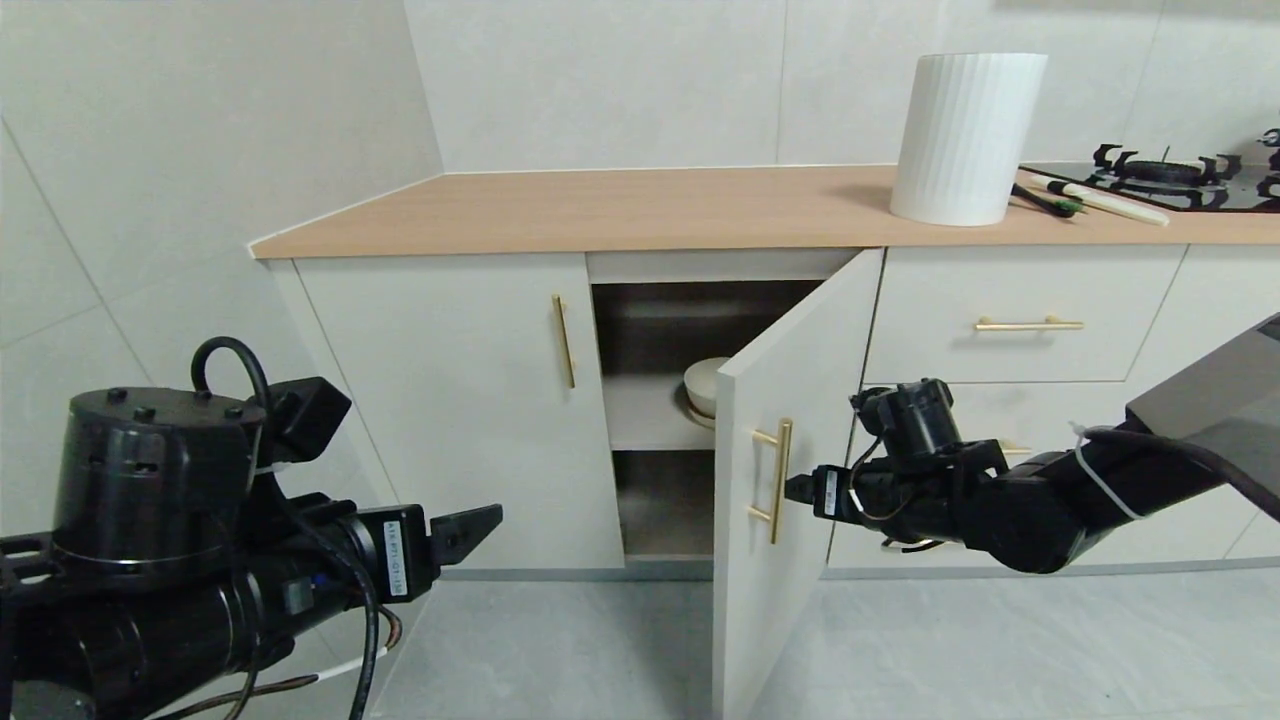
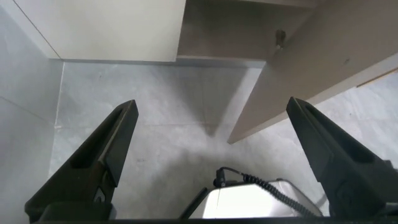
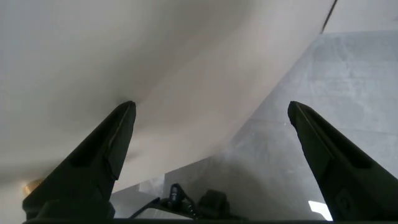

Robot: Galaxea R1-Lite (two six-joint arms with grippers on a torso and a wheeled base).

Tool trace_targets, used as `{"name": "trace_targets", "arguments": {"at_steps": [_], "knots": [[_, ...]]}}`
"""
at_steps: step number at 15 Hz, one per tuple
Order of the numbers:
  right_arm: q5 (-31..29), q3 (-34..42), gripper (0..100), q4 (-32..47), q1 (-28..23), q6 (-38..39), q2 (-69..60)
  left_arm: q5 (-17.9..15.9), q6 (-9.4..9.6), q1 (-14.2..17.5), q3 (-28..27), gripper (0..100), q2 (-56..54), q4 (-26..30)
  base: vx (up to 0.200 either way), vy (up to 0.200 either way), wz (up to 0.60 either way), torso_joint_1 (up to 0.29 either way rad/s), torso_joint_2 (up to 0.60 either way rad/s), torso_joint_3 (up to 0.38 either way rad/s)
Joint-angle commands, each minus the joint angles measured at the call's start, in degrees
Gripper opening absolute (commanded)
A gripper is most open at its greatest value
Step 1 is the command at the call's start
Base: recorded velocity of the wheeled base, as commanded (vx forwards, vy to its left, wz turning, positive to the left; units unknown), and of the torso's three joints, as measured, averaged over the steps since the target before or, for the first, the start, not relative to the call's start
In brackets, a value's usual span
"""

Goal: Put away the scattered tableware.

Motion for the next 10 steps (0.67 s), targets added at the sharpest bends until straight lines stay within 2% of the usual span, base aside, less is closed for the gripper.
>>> {"name": "trace_targets", "arguments": {"at_steps": [1,6,10], "knots": [[0.0,-0.1,100,-2.0,0.6,1.3,1.2,0.0,0.04,0.0,-0.1,100,-0.1,-0.1,0.2,0.0,0.0,-0.007,0.0,0.002],[-0.1,-2.1,100,-2.8,1.3,4.9,2.3,0.0,0.04,0.0,-0.2,100,-0.3,-0.1,0.2,0.0,0.0,0.002,0.0,0.0],[-2.2,-5.6,100,-2.8,1.3,8.6,4.1,0.1,-0.14,0.0,-0.3,100,-0.3,-0.4,0.0,0.0,0.0,0.0,0.0,0.0]]}}
